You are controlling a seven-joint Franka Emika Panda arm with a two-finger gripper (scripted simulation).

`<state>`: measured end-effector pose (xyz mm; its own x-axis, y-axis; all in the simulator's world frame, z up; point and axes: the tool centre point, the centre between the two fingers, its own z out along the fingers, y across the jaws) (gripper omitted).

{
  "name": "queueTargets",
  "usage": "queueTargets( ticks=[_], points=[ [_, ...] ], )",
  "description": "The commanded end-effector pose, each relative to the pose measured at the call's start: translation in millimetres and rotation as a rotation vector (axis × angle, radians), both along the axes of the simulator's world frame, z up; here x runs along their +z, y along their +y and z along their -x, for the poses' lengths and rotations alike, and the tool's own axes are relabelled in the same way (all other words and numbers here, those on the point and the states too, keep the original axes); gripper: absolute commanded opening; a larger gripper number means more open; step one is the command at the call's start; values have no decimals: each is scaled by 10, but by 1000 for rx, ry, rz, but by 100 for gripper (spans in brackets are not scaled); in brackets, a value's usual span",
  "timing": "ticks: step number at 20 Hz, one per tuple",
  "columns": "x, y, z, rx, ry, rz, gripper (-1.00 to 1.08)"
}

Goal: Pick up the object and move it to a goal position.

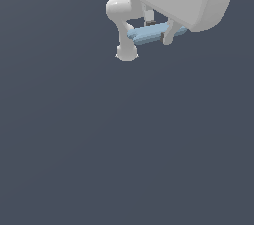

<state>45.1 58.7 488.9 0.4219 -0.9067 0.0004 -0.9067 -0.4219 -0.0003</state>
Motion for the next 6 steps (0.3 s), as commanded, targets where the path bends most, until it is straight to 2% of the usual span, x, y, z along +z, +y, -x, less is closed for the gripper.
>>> queueTargets(
  ticks=[1,6],
  points=[
    [36,1,-7,0,0,0,-100],
    [61,2,-13,0,0,0,-100]
  ],
)
